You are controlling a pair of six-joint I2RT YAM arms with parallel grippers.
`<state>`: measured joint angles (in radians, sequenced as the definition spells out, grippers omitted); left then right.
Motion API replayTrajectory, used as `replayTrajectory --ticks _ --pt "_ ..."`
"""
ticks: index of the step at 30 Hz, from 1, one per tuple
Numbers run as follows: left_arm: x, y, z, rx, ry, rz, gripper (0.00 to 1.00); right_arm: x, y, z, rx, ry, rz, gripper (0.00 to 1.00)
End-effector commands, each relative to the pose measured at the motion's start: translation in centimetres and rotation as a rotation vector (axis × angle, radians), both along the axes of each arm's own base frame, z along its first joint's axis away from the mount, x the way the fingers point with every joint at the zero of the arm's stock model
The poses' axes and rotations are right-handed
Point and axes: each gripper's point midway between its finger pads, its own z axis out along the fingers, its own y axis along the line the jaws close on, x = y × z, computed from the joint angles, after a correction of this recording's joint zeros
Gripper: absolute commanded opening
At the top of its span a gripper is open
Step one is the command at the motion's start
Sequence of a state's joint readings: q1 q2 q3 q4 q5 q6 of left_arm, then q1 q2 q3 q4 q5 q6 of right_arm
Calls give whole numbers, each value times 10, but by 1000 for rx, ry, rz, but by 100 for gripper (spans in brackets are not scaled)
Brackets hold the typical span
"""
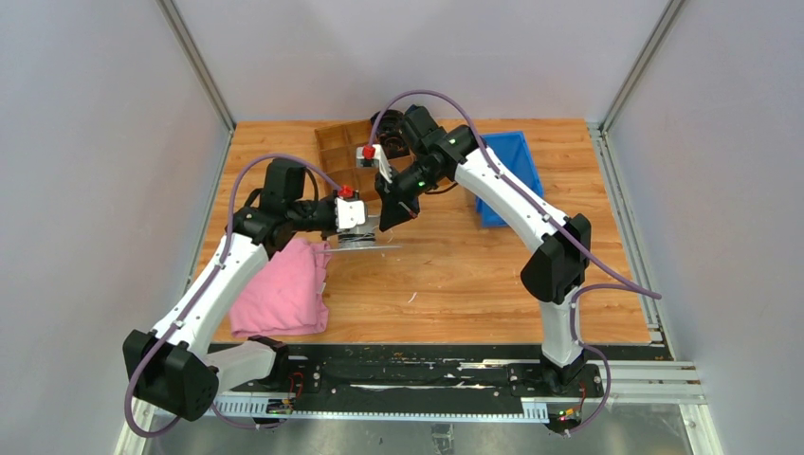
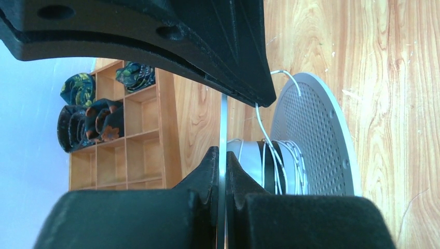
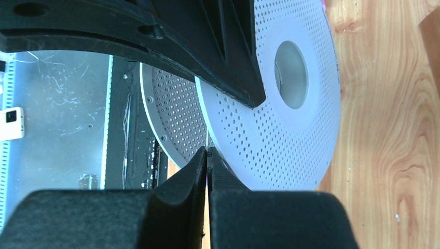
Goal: Wrap the cables
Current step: Wrap the cable around the cable reel.
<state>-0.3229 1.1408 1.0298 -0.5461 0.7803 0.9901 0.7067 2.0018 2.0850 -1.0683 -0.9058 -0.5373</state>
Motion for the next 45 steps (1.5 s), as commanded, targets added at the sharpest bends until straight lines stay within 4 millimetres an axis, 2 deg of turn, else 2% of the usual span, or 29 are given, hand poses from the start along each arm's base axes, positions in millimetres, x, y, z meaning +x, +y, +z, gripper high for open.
replayTrajectory --ticks 1,13,18,24,32,37,39,45 --pt "5 -8 32 -39 -114 -53 0 -9 -5 -3 -44 102 -49 1" --pt "16 -8 39 -43 -143 -30 0 -19 -9 -30 -129 224 -118 1" --pt "15 -10 37 -48 -133 -36 0 -18 -4 -34 -126 235 -128 1" --pt "12 -9 33 -49 -128 -39 0 -11 -1 -34 -131 210 -139 1" --pt "5 -11 39 -98 -90 -54 0 0 -14 -49 -185 100 -151 1" --pt "4 -12 39 -110 -84 -62 0 3 -10 -48 -173 102 -168 1" --pt "5 -11 38 -105 -88 -60 0 1 -10 -33 -143 90 -175 1" --pt "4 -9 33 -83 -103 -65 0 8 -11 -17 -136 42 -192 1"
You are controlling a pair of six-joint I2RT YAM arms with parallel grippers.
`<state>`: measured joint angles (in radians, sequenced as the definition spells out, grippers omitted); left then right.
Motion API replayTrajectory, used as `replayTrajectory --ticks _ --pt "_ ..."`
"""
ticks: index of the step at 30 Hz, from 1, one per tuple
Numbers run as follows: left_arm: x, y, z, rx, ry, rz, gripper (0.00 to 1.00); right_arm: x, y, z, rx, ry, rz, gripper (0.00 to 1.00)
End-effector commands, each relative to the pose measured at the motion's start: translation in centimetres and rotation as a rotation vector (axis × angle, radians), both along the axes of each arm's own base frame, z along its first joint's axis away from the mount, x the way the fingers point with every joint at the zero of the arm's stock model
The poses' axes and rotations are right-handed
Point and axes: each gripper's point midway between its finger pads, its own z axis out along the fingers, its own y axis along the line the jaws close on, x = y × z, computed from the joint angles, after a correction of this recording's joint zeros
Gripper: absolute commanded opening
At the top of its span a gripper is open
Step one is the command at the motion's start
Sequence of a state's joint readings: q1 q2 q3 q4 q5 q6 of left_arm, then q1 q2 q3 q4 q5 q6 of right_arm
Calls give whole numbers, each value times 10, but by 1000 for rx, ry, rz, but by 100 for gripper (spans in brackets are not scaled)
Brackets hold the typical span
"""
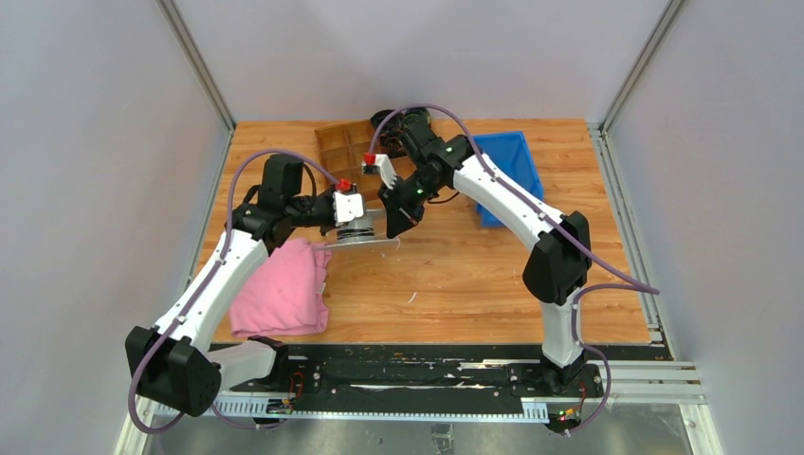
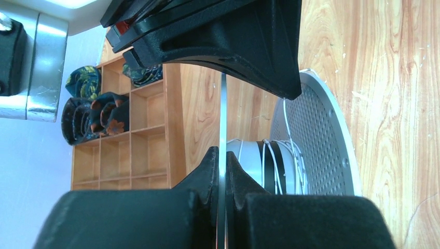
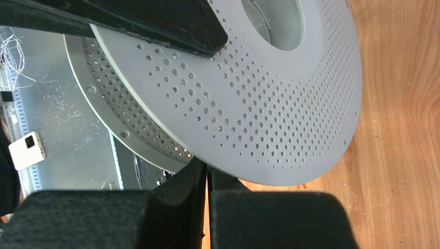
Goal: Wrap the cables
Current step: Wrap the cable around the cable reel.
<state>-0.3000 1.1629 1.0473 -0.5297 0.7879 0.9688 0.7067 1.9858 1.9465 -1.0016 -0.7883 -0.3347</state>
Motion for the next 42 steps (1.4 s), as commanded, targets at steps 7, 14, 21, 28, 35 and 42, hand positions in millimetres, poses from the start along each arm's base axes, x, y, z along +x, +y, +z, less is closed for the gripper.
replayTrajectory --ticks 7,14,21,28,35,42 --pt "-17 -13 18 -54 -99 -137 0 8 3 38 45 -181 76 1" --pt "-22 -13 16 -52 -96 -152 0 7 7 41 37 -245 145 1" --pt "-22 -16 24 -84 -96 -158 0 -6 12 30 61 -158 146 1" --pt "-22 -17 28 -95 -98 -156 0 -20 14 10 64 -45 140 1" --pt "-21 -19 30 -108 -95 -158 0 -25 13 8 72 -34 120 1" --pt "-23 -20 30 -117 -88 -165 0 -20 16 -3 52 -35 94 1"
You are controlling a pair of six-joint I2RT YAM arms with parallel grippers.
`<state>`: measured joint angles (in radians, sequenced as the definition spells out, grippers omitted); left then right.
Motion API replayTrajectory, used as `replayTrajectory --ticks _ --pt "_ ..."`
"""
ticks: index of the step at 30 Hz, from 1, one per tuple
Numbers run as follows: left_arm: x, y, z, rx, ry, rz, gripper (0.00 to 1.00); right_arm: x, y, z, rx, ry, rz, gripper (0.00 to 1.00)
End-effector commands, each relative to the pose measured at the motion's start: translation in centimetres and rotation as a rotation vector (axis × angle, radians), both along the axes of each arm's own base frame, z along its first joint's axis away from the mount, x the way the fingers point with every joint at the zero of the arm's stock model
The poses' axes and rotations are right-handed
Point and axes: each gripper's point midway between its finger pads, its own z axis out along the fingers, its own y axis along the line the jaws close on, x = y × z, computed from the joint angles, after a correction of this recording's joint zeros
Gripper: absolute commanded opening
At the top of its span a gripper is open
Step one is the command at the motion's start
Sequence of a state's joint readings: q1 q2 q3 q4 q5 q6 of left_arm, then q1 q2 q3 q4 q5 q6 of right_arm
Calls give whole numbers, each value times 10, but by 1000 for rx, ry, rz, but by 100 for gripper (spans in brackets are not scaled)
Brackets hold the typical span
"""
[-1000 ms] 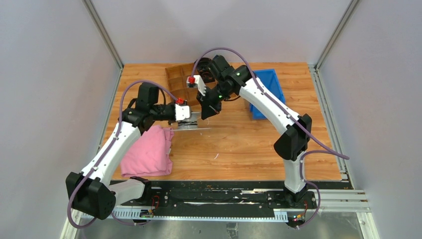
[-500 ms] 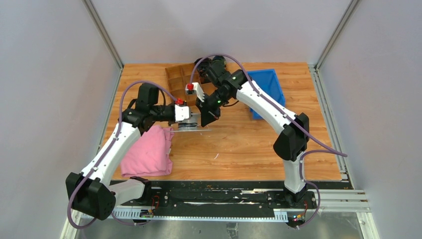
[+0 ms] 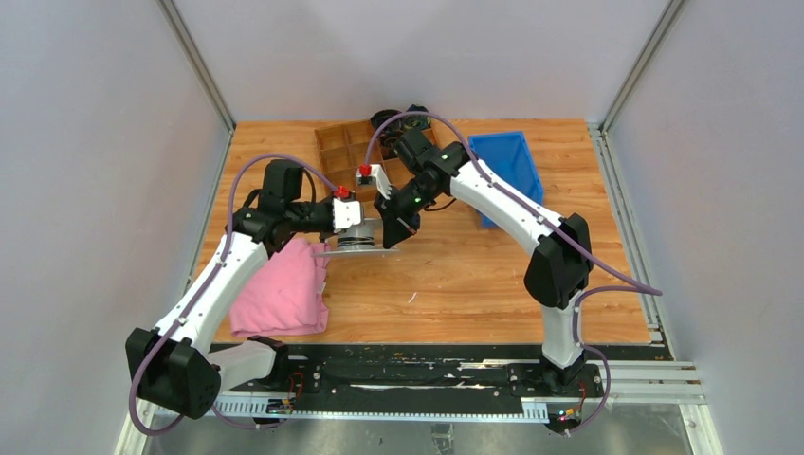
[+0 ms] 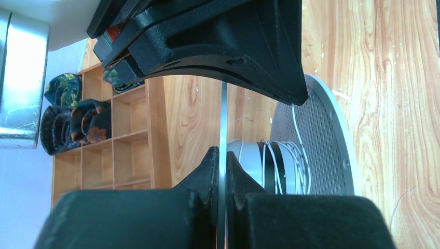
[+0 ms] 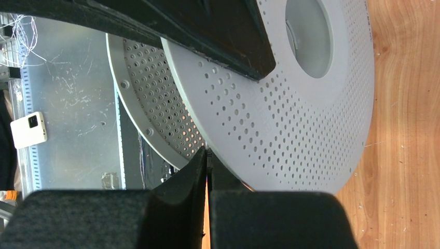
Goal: Wrap the cables
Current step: Wrap the cable around the cable reel.
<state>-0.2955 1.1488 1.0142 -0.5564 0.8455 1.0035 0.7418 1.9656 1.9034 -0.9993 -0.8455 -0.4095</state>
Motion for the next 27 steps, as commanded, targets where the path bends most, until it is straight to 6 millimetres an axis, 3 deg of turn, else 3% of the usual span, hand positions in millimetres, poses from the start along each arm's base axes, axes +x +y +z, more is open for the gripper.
replayTrajectory --ticks 1,6,13,27 --pt "-10 -18 39 -110 -109 -112 0 5 10 -4 6 -34 -19 1" --pt "-15 -17 34 -88 -128 -143 0 12 11 0 2 -38 -45 1" --pt "-17 -13 30 -54 -150 -153 0 20 3 -18 -65 -83 -53 1" --pt "-15 -15 31 -76 -143 -150 0 21 5 26 -4 -81 -138 1"
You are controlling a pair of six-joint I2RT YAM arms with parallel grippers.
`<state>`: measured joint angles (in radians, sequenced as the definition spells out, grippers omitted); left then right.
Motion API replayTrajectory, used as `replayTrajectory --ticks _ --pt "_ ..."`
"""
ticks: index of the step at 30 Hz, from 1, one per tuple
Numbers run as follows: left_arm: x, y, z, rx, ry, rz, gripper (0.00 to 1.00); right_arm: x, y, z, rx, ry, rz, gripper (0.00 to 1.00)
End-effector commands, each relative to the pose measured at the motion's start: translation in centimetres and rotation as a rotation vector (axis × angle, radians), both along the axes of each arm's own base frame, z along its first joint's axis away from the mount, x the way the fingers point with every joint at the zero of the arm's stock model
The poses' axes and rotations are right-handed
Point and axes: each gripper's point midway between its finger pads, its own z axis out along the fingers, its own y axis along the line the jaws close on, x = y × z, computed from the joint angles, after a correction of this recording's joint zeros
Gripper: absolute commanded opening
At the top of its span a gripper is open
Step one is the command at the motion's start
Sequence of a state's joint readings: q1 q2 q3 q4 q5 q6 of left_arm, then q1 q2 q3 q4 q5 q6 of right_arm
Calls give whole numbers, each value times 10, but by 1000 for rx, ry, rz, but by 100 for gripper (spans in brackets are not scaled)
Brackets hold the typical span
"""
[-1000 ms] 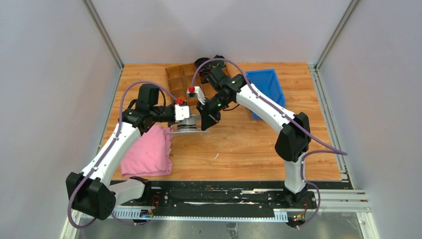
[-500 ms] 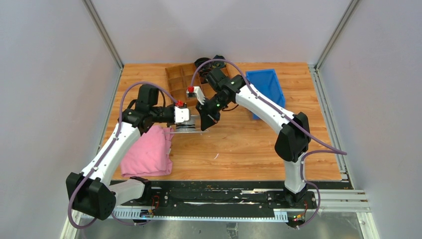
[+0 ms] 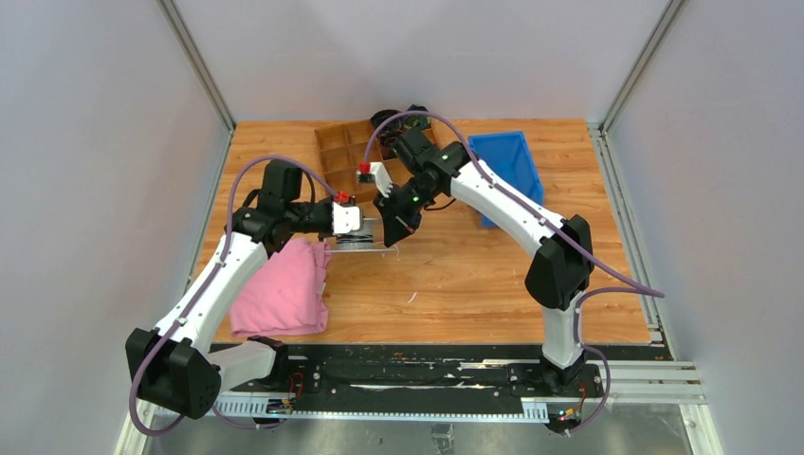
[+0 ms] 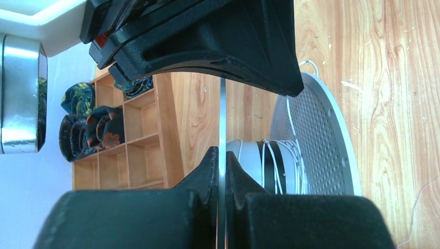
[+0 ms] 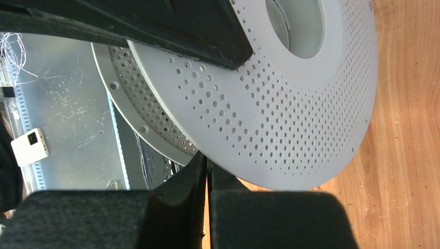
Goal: Wrap the cables
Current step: Wrap the cable around the cable reel.
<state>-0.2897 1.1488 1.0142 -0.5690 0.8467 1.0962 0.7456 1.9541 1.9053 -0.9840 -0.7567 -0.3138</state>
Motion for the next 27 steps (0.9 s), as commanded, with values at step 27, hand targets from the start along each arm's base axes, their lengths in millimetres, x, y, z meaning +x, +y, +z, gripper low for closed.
replayTrajectory --ticks 27 --pt "-23 -15 35 -94 -229 -167 0 1 12 15 66 -30 -92 1"
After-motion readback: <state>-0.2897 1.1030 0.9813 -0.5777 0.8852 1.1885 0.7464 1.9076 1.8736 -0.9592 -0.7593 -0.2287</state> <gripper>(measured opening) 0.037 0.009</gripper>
